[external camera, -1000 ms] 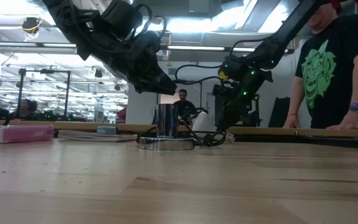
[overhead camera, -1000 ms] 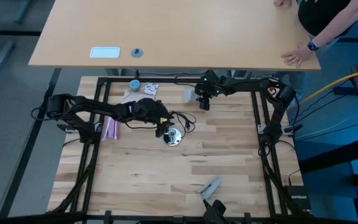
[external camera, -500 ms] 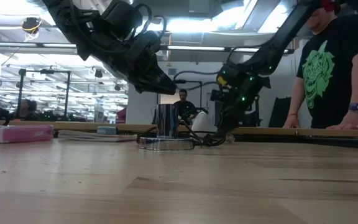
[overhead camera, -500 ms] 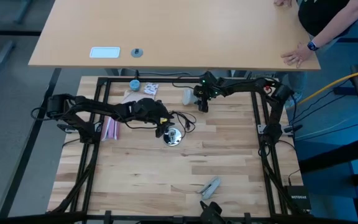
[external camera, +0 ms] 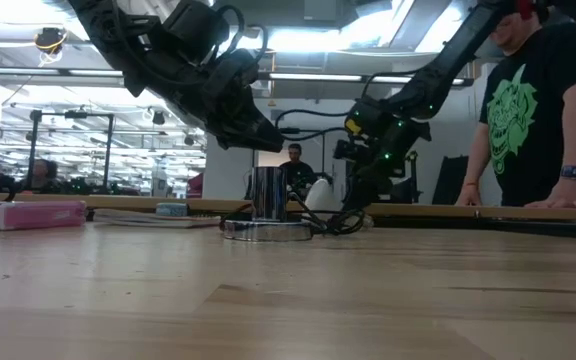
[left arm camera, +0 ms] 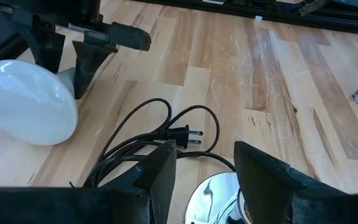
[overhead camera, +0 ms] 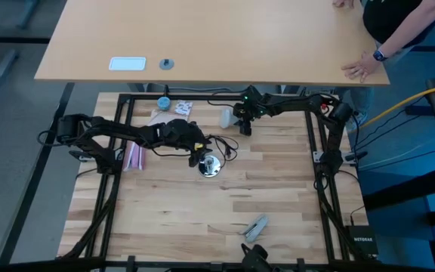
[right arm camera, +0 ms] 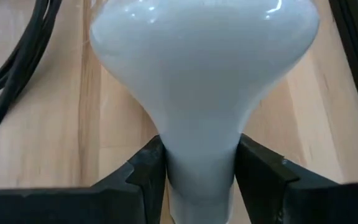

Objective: Screw lightbulb
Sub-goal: Insert the light bulb into the lamp

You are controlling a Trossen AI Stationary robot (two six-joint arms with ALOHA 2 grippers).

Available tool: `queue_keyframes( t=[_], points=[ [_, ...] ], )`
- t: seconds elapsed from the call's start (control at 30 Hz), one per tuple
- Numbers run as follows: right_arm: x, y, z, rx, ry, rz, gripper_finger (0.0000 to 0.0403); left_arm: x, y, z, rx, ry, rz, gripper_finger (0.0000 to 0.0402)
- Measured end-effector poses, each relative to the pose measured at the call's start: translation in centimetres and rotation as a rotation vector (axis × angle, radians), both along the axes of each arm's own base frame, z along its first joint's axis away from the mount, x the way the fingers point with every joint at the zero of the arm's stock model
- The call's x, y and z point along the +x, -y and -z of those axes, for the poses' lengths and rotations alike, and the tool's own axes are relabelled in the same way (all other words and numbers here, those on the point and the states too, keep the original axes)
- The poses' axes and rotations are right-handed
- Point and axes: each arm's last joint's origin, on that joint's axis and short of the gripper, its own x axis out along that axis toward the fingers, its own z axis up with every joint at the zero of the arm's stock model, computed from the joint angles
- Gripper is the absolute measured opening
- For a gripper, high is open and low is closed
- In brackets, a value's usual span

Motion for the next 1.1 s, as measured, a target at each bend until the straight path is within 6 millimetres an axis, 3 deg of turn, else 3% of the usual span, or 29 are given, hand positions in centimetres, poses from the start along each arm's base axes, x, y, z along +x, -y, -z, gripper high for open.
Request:
queue_keyframes(
  t=[0.7, 1.1],
  points=[
    [0.3, 0.2, -0.3, -0.018, 0.029, -0.003, 0.0168, 0.0, 0.0, -0.1, -0.013, 0.012, -0.008, 0.0155],
    [2.8, 2.0, -5.3, -0.077, 0.137, -0.018, 0.0169, 0.1, 0.0, -0.2, -0.013, 0.029, -0.011, 0.0155]
  ],
)
